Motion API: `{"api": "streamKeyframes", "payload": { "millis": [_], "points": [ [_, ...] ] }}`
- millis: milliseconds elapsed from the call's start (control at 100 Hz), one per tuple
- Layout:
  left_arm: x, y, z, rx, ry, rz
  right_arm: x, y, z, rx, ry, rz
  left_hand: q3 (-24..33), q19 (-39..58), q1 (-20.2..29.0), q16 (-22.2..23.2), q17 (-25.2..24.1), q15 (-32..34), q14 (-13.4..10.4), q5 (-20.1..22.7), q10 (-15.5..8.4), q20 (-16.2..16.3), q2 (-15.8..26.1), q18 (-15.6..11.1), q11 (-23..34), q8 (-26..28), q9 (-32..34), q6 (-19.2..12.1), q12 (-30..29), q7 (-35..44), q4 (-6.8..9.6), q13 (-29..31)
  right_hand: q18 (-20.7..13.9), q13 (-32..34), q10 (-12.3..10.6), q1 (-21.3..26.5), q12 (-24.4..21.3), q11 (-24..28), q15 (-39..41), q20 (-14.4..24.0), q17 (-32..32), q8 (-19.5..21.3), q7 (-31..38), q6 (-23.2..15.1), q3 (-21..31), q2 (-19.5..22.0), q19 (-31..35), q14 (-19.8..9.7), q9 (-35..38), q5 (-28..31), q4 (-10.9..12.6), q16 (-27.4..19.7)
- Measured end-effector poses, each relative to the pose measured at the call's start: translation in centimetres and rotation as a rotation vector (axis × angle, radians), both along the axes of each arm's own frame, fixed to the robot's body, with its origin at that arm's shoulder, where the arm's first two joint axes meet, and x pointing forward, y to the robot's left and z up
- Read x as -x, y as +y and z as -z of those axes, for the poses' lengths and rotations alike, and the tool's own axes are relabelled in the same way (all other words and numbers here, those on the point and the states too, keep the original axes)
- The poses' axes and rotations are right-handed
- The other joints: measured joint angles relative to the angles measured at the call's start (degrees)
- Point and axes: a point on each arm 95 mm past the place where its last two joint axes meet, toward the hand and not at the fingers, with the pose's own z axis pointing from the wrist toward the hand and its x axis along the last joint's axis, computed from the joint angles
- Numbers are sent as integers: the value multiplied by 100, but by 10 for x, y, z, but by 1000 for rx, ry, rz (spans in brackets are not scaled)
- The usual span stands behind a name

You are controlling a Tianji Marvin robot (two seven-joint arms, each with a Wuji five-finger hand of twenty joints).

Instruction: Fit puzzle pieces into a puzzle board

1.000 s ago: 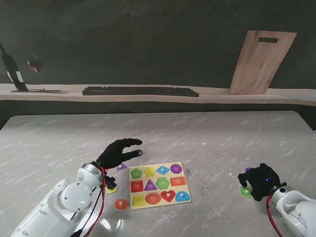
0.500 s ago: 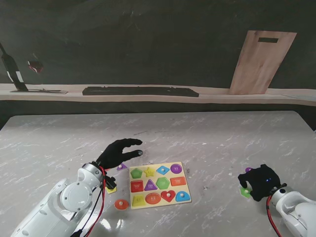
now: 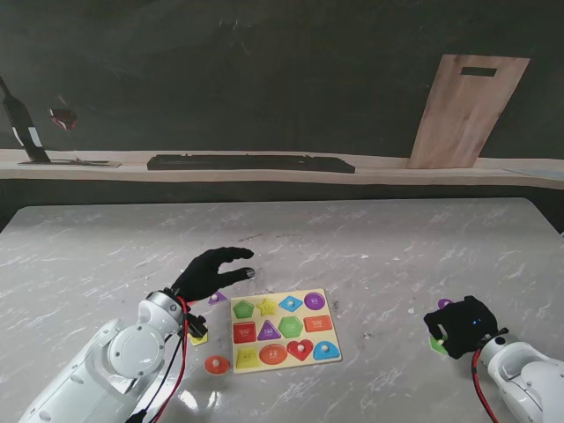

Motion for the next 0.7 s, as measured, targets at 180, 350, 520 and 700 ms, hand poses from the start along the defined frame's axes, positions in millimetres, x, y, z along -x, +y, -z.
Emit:
{"api": "streamKeyframes", "payload": {
  "millis": [180,350,520,700],
  "points": [
    [0,0,0,-1,2,0,-1,0,0,-11,5,18,0,0,0,0,0,0,1,0,0,0,0,0,0,0,0,0,0,0,0,0,0,56,0,0,-124,-143,1,1,53,-105,36,-1,-56,-2,57,0,235,100,-5,1],
    [0,0,0,0,1,0,0,1,0,-48,5,32,0,0,0,0,0,0,1,0,0,0,0,0,0,0,0,0,0,0,0,0,-2,127,8,124,-127,-193,1,2,116,-366,-65,251,-74,-16,61,4,298,287,-17,1],
    [0,0,0,0,0,0,0,11,-3,-127,-15,21,0,0,0,0,0,0,1,0,0,0,0,0,0,0,0,0,0,0,0,0,-2,202,70,245,-127,-200,77,2,129,-388,-275,386,-135,-16,76,31,413,404,-61,8],
    [0,1,0,1,-2,-2,-8,37,-13,-250,-35,-1,0,0,0,0,0,0,1,0,1,0,0,0,0,0,0,0,0,0,0,0,74,263,269,351,-127,-200,236,2,134,-438,-288,594,-141,-16,175,172,421,452,-61,74]
  ]
}}
